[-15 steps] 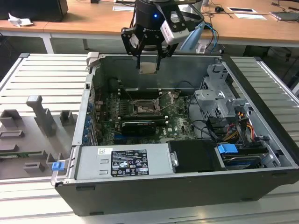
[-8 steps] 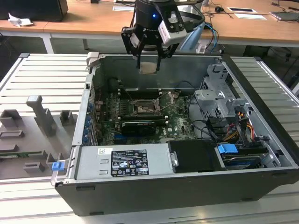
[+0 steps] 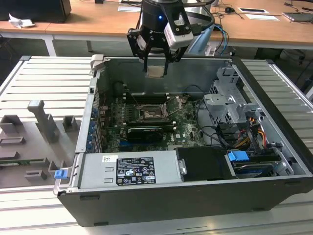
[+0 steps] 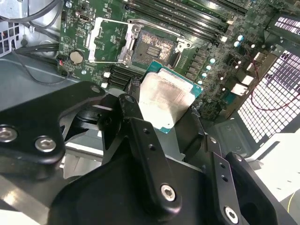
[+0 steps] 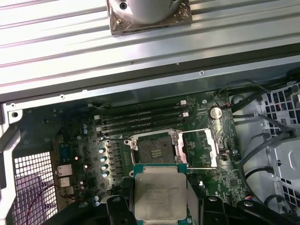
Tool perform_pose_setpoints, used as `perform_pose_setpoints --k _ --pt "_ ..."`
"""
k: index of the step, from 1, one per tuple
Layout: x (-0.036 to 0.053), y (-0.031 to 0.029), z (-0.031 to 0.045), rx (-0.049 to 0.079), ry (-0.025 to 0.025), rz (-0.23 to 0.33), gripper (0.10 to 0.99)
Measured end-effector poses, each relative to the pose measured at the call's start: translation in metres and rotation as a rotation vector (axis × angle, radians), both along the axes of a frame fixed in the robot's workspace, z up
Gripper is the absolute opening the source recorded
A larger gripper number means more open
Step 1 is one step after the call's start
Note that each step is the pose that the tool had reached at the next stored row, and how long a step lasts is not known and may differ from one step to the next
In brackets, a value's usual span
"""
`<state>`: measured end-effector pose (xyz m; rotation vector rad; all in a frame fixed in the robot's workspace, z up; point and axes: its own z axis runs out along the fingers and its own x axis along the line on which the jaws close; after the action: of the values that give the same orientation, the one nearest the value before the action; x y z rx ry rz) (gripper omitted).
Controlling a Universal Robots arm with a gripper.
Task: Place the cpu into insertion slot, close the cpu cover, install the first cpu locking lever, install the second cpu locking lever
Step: 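Place the cpu into insertion slot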
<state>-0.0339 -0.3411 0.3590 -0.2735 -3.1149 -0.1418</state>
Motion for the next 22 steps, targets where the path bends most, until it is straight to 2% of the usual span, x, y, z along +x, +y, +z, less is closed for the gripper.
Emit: perform_pose_setpoints --k 7,22 --pt "0.0000 0.0000 -0.0010 0.000 0.0000 -0.002 0.541" --pt "0.0000 0.0000 -0.0014 0.000 -0.0001 -0.050 0.541"
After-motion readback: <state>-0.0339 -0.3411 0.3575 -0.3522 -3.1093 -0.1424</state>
